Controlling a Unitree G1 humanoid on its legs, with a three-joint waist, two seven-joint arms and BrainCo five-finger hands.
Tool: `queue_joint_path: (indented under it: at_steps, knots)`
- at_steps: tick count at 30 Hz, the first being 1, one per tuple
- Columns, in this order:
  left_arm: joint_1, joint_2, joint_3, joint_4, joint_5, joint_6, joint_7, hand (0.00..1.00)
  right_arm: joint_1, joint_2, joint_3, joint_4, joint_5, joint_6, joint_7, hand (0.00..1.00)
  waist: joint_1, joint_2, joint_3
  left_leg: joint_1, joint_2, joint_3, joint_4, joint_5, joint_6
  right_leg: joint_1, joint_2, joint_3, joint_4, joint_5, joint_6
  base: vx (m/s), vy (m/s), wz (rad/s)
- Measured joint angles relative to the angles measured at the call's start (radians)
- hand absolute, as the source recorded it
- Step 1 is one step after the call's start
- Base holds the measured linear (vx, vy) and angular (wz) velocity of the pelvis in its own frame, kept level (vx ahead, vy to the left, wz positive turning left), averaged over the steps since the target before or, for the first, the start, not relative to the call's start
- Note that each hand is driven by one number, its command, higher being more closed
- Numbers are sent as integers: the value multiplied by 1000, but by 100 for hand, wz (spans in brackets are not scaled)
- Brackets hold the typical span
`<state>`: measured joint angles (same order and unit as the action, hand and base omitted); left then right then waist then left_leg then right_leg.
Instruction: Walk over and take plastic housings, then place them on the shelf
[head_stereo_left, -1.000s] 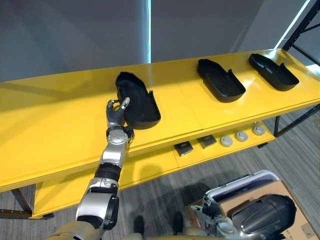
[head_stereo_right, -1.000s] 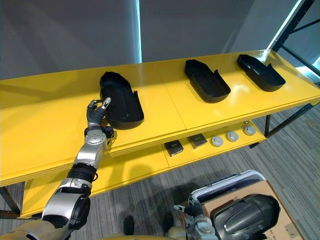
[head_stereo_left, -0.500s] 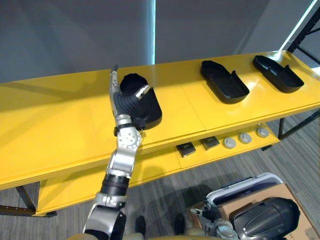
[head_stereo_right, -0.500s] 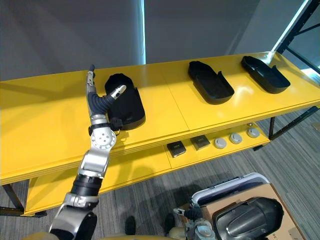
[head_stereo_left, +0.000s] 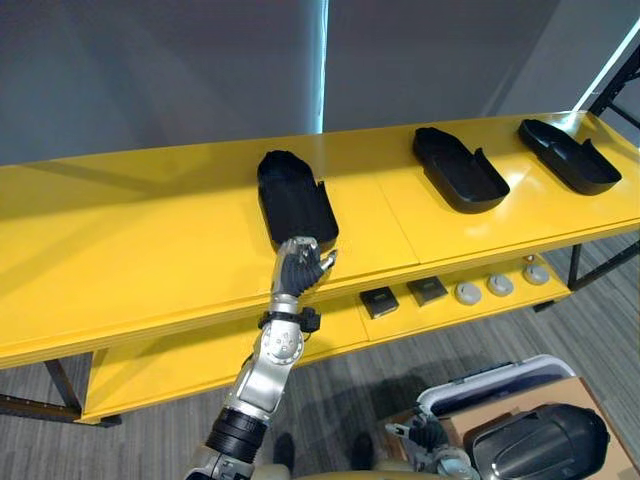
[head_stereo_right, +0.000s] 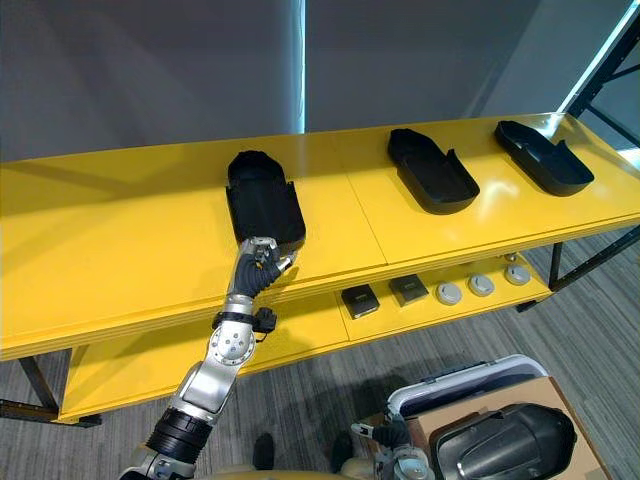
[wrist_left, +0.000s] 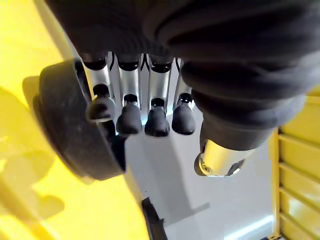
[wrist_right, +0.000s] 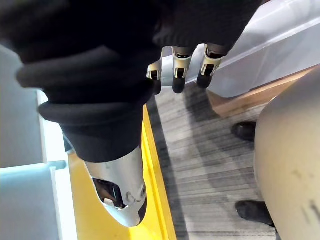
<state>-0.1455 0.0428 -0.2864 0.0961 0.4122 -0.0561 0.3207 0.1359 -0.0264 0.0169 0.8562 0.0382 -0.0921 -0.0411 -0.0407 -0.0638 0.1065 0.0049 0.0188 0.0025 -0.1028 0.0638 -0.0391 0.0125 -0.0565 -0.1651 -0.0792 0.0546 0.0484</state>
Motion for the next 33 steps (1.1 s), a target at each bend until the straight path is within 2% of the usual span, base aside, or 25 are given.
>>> queue_joint_path:
  at_steps: [10,20,24,33]
  knots:
    - [-43,4,11,111,13,11,-9,100,-16,4,2,0,0,1,1,0,-3,0,-1,-6,0,7,5,3,5,1,3,3,-19,13,-5,3,-1,0]
    - [-112,41,62,191,32,50,9,100,-23,8,2,-1,-1,1,2,0,-14,-1,-1,-4,0,31,0,3,6,-10,2,32,-20,22,0,-50,5,-8]
    - [-123,44,64,213,33,51,11,100,-20,8,1,-5,-2,2,3,0,-26,-3,-1,-7,1,34,0,1,4,-15,0,34,-20,22,4,-35,4,-1]
    - [-169,45,95,252,32,60,10,100,-19,8,1,-6,-3,2,7,0,-31,-6,-1,-4,2,47,0,1,5,-16,0,45,-20,23,5,2,2,-3]
